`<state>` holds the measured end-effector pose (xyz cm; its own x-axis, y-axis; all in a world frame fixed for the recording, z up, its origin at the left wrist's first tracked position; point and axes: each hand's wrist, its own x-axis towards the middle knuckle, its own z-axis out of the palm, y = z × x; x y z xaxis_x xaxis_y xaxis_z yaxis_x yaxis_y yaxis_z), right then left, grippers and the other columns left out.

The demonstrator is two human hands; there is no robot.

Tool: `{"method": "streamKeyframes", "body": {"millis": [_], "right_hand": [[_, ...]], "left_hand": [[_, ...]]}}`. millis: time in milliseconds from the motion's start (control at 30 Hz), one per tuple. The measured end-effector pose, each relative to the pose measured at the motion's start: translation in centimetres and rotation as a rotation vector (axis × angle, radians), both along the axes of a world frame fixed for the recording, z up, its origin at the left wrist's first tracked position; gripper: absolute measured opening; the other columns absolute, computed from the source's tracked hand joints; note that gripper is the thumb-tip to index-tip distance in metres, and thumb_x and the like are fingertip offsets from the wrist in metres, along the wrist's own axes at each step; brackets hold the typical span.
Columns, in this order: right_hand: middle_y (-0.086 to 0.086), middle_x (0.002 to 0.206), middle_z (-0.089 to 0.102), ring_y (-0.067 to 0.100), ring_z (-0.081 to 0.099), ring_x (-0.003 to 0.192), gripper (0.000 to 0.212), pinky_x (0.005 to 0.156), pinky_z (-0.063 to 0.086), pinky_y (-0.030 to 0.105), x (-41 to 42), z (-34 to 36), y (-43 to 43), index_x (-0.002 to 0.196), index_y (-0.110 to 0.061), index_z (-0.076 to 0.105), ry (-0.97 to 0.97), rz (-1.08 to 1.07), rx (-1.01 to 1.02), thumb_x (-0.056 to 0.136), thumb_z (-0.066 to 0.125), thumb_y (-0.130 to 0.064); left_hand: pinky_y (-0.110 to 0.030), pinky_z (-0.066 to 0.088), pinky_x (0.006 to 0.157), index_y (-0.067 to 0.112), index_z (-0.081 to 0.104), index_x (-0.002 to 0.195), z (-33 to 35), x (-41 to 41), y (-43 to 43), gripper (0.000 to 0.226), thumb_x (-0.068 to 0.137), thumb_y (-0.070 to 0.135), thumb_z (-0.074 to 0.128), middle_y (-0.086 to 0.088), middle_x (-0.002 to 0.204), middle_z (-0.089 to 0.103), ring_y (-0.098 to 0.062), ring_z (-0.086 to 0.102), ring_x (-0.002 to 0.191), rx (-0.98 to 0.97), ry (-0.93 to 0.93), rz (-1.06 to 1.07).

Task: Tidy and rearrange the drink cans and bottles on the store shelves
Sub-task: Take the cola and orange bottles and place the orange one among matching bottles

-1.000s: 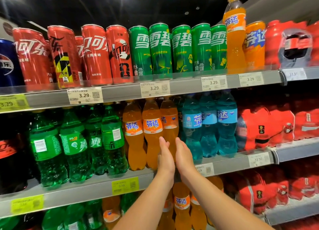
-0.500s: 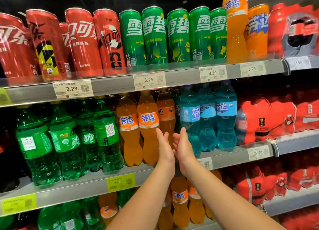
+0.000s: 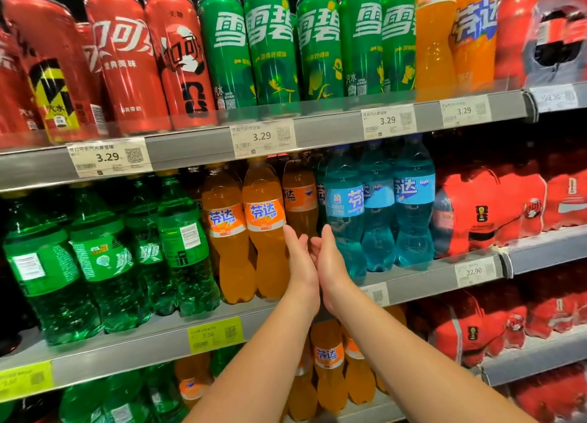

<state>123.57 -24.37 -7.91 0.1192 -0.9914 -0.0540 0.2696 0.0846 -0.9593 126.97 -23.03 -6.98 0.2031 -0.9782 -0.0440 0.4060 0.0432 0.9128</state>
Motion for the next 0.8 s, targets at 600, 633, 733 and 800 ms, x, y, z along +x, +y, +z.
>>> {"method": "streamKeyframes", "body": {"millis": [600,633,733,800], "right_hand": [[0.006,0.119,0.062,0.024,0.055,0.112,0.047,0.105,0.039,0.048,-4.2,3.6,2.4,0.096,-0.020,0.061,0.275,-0.213,-0.201,0.099,0.026,-0.051],[0.007,0.117,0.063,0.025,0.057,0.111,0.046,0.104,0.040,0.047,-4.5,4.4,2.7,0.092,-0.021,0.062,0.278,-0.235,-0.215,0.099,0.027,-0.050],[0.005,0.111,0.064,0.025,0.059,0.105,0.047,0.088,0.045,0.036,-5.5,6.7,3.7,0.091,-0.019,0.062,0.229,-0.275,-0.241,0.099,0.028,-0.050],[0.003,0.106,0.063,0.022,0.058,0.096,0.047,0.077,0.042,0.033,-6.2,8.1,4.6,0.088,-0.017,0.061,0.194,-0.299,-0.245,0.099,0.029,-0.050]], "left_hand": [[-0.040,0.025,0.111,0.020,0.039,0.143,2.6,2.5,4.5,0.064,0.095,0.059,0.022,-0.002,0.150,0.039,-0.020,0.035,0.137,-0.099,-0.467,0.126],[-0.040,0.025,0.111,0.020,0.039,0.143,3.4,2.3,4.8,0.064,0.095,0.059,0.021,-0.003,0.150,0.039,-0.020,0.035,0.137,-0.111,-0.462,0.105],[-0.035,0.026,0.108,0.018,0.039,0.143,5.9,1.3,5.6,0.063,0.097,0.056,0.020,-0.003,0.149,0.039,-0.020,0.035,0.137,-0.165,-0.428,0.015],[-0.031,0.029,0.099,0.016,0.043,0.139,7.6,0.5,6.0,0.062,0.097,0.055,0.020,-0.003,0.145,0.044,-0.015,0.042,0.127,-0.201,-0.406,-0.028]]}}
